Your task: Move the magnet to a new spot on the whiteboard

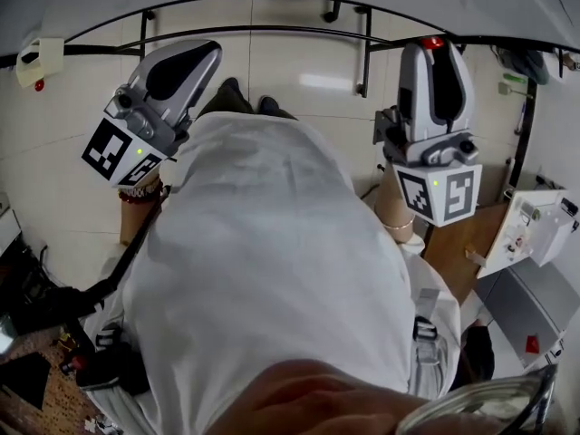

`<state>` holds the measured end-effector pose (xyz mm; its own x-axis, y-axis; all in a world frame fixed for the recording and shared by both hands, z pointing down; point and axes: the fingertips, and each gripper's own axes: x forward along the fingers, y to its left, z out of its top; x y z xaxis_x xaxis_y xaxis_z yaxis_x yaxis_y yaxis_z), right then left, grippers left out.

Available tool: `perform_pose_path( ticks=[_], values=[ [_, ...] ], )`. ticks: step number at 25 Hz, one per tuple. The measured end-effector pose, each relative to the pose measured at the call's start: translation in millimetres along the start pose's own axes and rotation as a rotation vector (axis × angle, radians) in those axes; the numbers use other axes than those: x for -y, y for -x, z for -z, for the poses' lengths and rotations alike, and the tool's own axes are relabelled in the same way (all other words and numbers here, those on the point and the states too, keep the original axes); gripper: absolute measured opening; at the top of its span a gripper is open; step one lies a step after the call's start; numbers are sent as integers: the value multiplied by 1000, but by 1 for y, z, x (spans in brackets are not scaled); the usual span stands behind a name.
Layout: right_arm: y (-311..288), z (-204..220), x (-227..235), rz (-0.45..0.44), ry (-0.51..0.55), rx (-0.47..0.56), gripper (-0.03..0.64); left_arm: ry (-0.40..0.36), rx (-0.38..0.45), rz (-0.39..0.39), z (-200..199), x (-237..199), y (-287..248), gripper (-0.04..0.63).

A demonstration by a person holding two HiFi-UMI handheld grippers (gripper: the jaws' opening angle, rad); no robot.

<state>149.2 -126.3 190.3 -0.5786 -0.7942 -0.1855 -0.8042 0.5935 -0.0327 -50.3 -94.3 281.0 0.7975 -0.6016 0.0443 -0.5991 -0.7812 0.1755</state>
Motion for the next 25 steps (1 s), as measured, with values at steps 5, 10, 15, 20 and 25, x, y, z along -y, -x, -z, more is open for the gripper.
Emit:
perform_pose_path(
  ticks=[5,10,15,20,25],
  values=[
    [-76,-23,-6,-1,110,12,126,-60,31,88,-33,-38,-13,6],
    [-140,-34,-5,48,134,31,126,-112,-31,211,-37,-67,-31,6],
    [-224,-14,-1,157,200,-6,126,-71,-14,335,-44,-158,-39,6],
    [-229,-19,9,252,210,-34,126,-45,-22,418,-47,-160,-41,6],
    [-219,-14,10,352,235,-59,126,-31,-12,477,-41,-152,-40,6]
  ],
)
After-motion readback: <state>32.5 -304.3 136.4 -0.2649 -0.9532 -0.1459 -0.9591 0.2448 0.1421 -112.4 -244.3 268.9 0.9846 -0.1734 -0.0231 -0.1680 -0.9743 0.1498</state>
